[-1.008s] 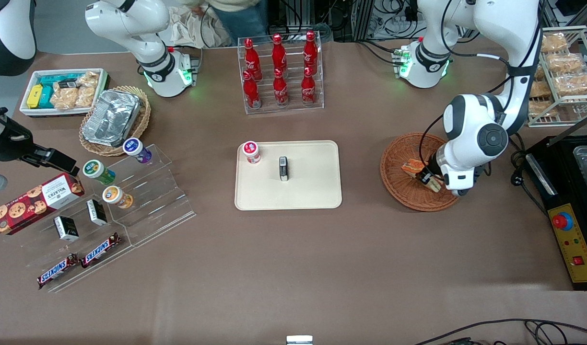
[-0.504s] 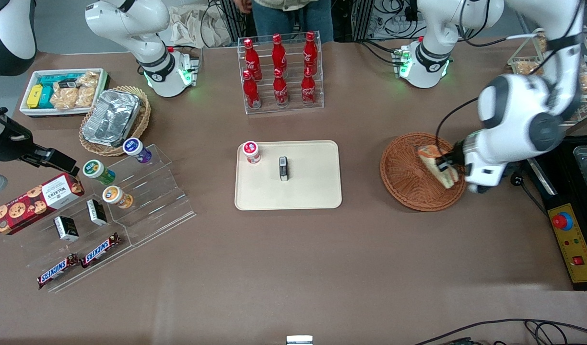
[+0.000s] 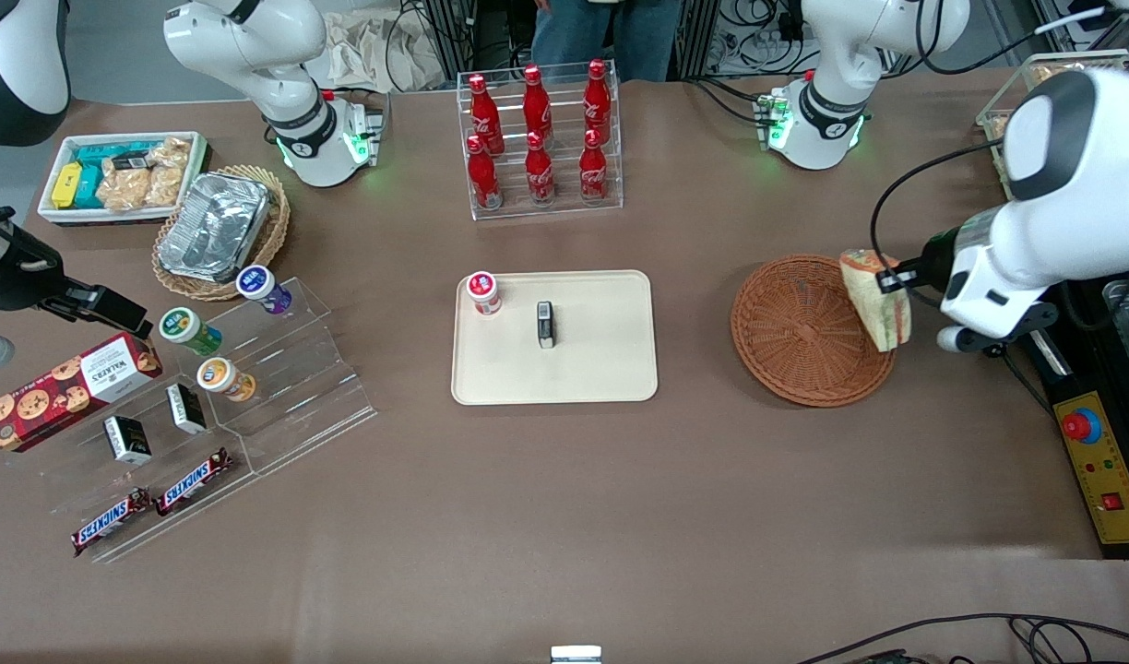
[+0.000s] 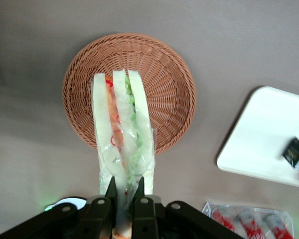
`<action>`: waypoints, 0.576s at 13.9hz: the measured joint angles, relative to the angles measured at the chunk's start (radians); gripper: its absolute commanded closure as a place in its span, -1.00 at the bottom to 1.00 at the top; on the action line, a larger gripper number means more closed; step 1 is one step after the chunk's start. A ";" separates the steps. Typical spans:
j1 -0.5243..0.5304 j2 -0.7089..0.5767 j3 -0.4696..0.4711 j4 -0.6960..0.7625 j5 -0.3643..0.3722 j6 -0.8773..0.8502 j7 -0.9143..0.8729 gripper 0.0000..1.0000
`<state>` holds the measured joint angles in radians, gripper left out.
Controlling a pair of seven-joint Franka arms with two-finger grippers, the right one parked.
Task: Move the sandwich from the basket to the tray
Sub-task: 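Carry the sandwich with the left gripper over the cream tray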
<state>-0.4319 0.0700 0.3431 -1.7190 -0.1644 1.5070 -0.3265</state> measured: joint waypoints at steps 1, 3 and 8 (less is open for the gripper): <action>0.003 0.001 0.000 0.033 0.000 -0.029 0.032 1.00; 0.003 0.002 -0.013 0.069 -0.001 -0.058 0.119 1.00; -0.001 0.019 -0.169 0.078 -0.016 -0.055 0.219 1.00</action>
<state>-0.4331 0.0889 0.1743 -1.6412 -0.1803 1.4515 -0.1074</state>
